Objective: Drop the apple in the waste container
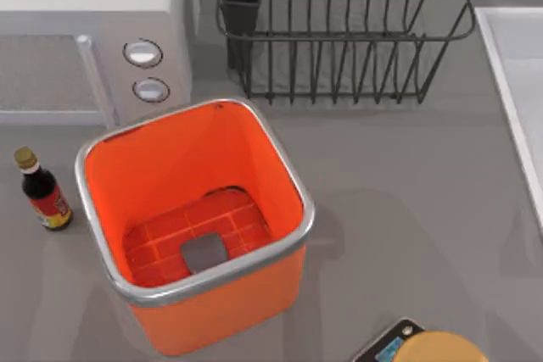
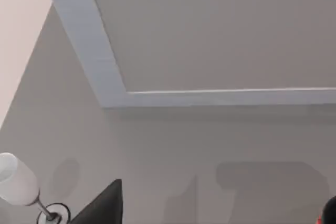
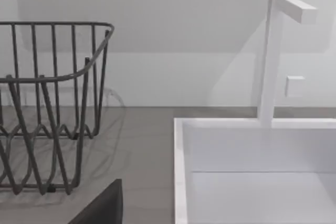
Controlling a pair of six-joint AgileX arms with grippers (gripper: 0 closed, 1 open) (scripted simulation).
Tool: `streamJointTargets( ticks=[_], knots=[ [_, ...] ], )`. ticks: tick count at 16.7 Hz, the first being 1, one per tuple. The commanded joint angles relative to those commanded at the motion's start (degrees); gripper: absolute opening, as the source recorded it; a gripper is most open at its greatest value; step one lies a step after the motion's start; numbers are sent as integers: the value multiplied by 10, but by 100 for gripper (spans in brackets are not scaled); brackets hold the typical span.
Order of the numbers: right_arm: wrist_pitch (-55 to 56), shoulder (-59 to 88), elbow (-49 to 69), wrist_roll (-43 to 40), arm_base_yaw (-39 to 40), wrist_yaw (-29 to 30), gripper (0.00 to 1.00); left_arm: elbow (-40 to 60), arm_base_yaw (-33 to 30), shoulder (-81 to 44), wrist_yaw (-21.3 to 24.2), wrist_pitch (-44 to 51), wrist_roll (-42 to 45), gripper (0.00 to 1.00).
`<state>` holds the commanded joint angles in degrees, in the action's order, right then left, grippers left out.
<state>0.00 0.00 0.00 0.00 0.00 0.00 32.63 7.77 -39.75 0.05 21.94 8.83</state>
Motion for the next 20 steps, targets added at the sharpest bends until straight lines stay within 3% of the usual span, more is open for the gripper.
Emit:
streamJointTargets(
  ticks=[5, 10, 14, 20],
  knots=[
    [0, 0, 0, 0, 0, 0, 100, 193, 43, -326, -1, 169, 75, 100],
    [0, 0, 0, 0, 0, 0, 100, 337, 68, -558, -2, 303, 146, 100],
    [0, 0, 0, 0, 0, 0, 100, 395, 75, -645, -4, 357, 175, 100],
    [0, 0, 0, 0, 0, 0, 100, 401, 73, -652, -4, 362, 178, 100]
  ],
)
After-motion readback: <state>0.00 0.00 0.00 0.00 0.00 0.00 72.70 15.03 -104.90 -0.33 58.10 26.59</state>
